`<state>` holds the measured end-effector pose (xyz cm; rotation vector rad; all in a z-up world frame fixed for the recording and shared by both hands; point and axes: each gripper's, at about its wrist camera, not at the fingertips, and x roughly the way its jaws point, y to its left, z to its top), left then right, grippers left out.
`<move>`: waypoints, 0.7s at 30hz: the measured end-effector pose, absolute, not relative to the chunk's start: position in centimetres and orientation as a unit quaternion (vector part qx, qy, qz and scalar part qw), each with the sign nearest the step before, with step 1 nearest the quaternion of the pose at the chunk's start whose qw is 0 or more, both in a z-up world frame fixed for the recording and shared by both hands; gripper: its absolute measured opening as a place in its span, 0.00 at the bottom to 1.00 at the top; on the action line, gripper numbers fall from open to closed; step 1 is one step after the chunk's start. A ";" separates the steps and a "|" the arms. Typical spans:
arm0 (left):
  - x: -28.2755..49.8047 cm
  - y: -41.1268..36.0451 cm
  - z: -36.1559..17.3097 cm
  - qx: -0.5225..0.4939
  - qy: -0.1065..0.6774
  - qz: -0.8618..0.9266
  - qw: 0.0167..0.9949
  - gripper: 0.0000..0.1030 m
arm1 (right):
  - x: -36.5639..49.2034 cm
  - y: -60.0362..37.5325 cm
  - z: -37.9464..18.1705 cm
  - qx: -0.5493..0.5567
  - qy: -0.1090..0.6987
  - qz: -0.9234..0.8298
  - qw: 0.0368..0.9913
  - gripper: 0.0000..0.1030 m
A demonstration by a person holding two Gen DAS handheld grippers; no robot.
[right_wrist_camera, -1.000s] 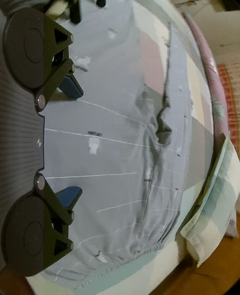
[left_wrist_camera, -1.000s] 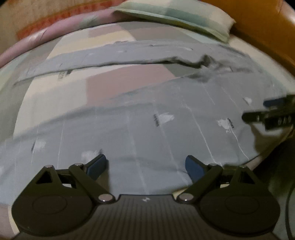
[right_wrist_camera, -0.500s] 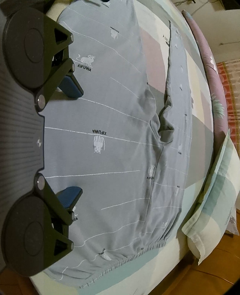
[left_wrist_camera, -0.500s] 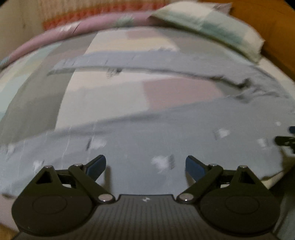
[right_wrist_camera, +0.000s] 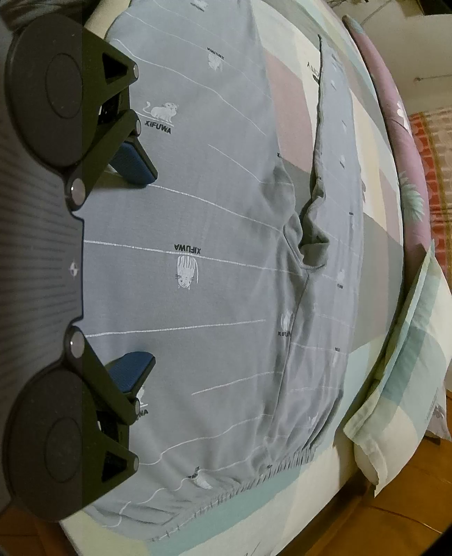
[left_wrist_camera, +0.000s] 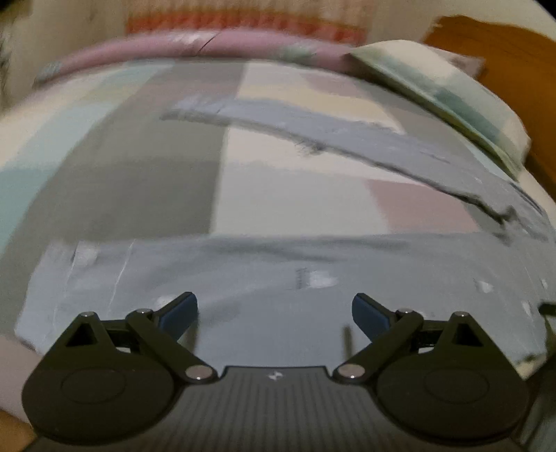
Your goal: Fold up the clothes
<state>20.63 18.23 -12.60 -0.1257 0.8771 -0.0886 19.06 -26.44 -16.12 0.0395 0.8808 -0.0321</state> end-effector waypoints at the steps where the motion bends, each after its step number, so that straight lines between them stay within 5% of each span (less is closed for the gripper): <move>1: 20.2 18.9 -12.9 -0.074 0.420 -0.048 0.903 0.93 | 19.1 -26.4 -16.1 0.019 0.427 -0.016 0.904 1.00; 21: 26.1 27.9 -12.7 -0.121 0.429 -0.029 0.895 0.91 | 19.8 -26.2 -15.9 0.025 0.446 -0.031 0.894 1.00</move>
